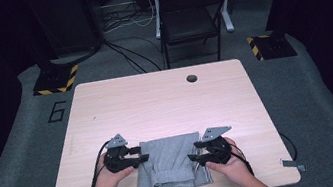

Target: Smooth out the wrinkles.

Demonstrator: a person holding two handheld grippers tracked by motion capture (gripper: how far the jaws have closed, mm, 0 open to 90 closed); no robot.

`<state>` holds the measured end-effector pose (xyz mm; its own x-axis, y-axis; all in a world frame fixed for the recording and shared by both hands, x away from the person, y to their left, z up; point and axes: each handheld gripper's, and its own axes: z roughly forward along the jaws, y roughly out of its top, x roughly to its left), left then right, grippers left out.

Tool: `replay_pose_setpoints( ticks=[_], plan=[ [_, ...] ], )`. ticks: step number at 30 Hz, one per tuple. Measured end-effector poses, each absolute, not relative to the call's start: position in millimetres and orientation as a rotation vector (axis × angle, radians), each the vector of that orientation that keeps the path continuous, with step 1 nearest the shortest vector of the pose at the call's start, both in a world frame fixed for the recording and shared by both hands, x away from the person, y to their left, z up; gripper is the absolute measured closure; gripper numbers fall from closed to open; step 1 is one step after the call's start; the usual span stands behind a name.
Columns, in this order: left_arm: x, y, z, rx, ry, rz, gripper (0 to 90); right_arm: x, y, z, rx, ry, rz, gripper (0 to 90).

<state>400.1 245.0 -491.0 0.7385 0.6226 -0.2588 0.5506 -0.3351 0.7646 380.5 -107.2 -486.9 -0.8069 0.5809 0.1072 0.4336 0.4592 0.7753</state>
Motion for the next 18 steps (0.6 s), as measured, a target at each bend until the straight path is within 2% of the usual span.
replay_pose_setpoints(
  ticks=[10, 18],
  plan=[
    [419.8, 253.8, -478.4, 2.004, 0.956, 0.123, 48.5, 400.0, -109.0, -476.6, 0.881, 2.542, 1.209, 51.8],
    [434.6, 250.5, -465.4, 1.994, 0.963, 0.135, 50.0, 416.1, -103.8, -461.8, 0.884, 2.548, 1.195, 52.9]
  ],
)
